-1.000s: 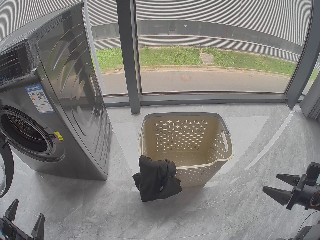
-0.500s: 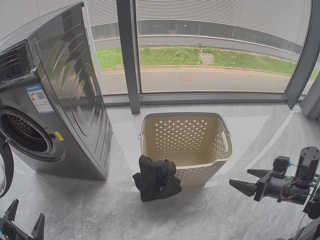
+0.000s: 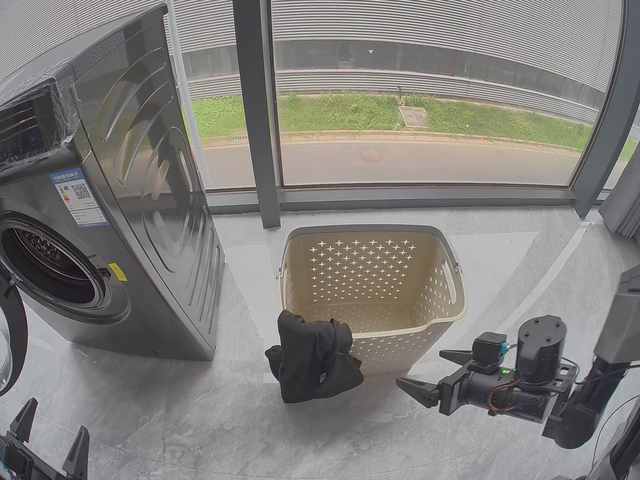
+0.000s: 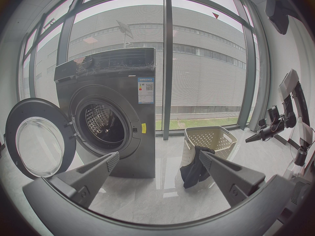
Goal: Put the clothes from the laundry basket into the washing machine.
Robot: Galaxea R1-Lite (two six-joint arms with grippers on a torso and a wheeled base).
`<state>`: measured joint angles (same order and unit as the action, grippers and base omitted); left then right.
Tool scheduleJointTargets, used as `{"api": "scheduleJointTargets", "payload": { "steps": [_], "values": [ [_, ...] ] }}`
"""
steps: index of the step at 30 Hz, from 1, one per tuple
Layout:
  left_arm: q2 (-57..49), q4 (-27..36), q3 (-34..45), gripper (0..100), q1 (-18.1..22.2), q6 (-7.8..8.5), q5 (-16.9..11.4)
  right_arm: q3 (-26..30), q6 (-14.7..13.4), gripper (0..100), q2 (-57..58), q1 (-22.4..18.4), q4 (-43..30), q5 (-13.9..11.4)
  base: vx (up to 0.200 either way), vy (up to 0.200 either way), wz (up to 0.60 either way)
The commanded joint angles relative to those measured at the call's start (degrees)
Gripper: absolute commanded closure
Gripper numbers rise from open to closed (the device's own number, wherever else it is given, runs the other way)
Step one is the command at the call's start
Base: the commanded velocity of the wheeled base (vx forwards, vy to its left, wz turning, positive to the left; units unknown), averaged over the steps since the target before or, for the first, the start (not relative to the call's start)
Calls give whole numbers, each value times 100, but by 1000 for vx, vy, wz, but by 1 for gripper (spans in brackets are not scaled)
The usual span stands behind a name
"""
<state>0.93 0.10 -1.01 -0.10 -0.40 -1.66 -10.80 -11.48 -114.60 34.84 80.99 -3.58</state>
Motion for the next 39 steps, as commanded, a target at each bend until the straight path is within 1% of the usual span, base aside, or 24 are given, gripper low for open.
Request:
{"api": "scheduleJointTargets", "payload": {
  "steps": [1, 7, 12, 14, 15, 18, 19, 21, 23, 29, 35, 37, 39],
  "values": [
    [-93, -1, 101, 0, 1, -4, -1, -994, 234, 0, -1495, 216, 250, 191, 0, 0, 0],
    [-93, -1, 101, 0, 1, -4, -1, -1715, 243, 0, -1811, 295, -145, 235, 0, 0, 0],
    [-93, -1, 101, 0, 1, -4, -1, -2295, 234, 0, -2180, 286, -224, 306, 0, 0, 0],
    [-93, -1, 92, 0, 1, -4, -1, -2409, 226, 0, -2215, 278, -286, 332, 0, 0, 0],
    [-93, -1, 92, 0, 1, -4, -1, -2532, 208, 0, -2259, 278, -427, 394, 0, 0, 0],
    [-93, -1, 101, 0, 1, -4, -1, -2682, 146, 0, -2286, 286, -778, 446, 0, 0, 0],
    [-93, -1, 101, 0, 1, -4, -1, -2682, 146, 0, -2286, 286, -778, 446, 0, 0, 0],
    [-93, -1, 92, 0, 1, -4, -1, -2822, -3, 0, -2286, 295, -1007, 517, 0, 0, 0],
    [-93, -1, 92, 0, 1, -4, -1, -2910, -65, 0, -2286, 304, -1077, 561, 0, 0, 0],
    [-93, -1, 101, 0, 1, -4, -1, -3095, -188, 0, -2400, 348, -1182, 569, 0, 0, 0],
    [-93, -1, 101, 0, 1, -4, -1, -3367, -451, 0, -2804, 489, -1191, 578, 0, 0, 0],
    [-93, -1, 101, 0, 1, -4, -1, -3437, -469, 0, -2892, 515, -1200, 587, 0, 0, 0],
    [-93, -1, 92, 0, 1, -4, -1, -3631, -469, 0, -3059, 533, -1182, 587, 0, 0, 0]
  ]
}}
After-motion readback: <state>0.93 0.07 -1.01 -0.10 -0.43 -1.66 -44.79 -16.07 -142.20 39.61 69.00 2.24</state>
